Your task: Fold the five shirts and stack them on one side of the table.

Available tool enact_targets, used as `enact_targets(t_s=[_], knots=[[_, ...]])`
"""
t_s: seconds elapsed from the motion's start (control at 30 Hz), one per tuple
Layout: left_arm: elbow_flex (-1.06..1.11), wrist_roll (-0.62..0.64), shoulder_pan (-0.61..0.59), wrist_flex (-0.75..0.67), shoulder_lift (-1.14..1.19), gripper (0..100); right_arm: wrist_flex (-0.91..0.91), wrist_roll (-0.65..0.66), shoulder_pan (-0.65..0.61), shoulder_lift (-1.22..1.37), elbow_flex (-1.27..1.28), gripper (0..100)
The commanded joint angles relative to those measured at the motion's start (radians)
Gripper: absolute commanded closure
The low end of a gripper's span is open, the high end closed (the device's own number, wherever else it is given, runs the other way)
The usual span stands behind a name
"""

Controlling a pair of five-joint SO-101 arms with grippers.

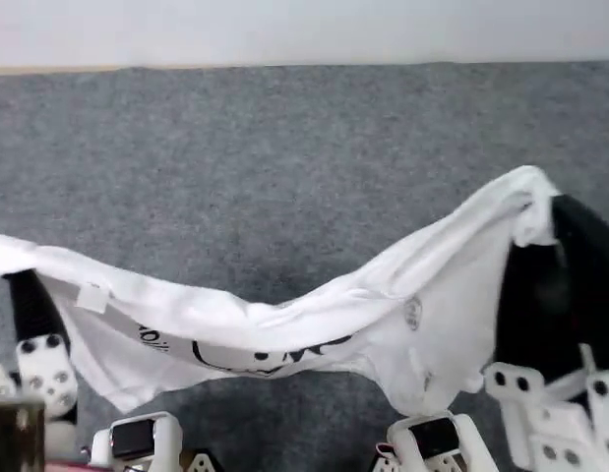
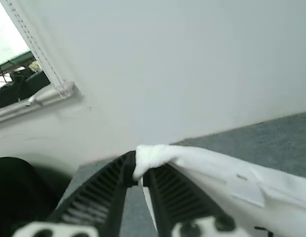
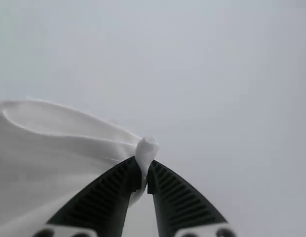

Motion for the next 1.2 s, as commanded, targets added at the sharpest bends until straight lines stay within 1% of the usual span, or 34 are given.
enact_targets(t_s=[0.0,0.1,0.17,0.23,0.43,0.53,0.67,0.8,0.87,0.93,1.03,1.17], knots=[[0.160,0.009,0.006,-0.017,0.011,100,0.018,-0.021,-0.004,0.047,0.098,98.9],[0.361,0.009,0.006,-0.110,0.011,100,-0.033,-0.021,-0.004,0.064,0.245,98.9],[0.496,0.009,0.006,-0.199,0.009,100,-0.131,-0.021,-0.004,0.068,0.365,98.9],[0.619,0.011,0.006,-0.302,0.009,100,-0.266,-0.021,0.004,0.073,0.502,98.9],[0.895,0.011,0.006,-0.634,0.011,100,-0.757,-0.015,0.119,0.096,0.936,98.9],[0.997,0.009,0.006,-0.779,0.011,100,-0.912,-0.015,0.163,0.150,1.051,98.9],[1.112,0.009,0.009,-0.941,0.011,100,-0.978,-0.021,0.213,0.248,1.066,98.9],[1.185,0.009,0.058,-1.071,0.012,100,-1.084,-0.023,0.252,0.349,1.062,98.9],[1.196,0.009,0.094,-1.122,0.021,100,-1.102,-0.023,0.262,0.404,1.033,98.9],[1.193,0.009,0.123,-1.162,0.071,100,-1.101,-0.052,0.262,0.463,0.985,98.9],[1.152,0.009,0.133,-1.220,0.207,100,-1.099,-0.107,0.263,0.559,0.905,98.9],[1.035,0.011,0.138,-1.274,0.416,100,-1.107,-0.114,0.263,0.716,0.799,98.9]])
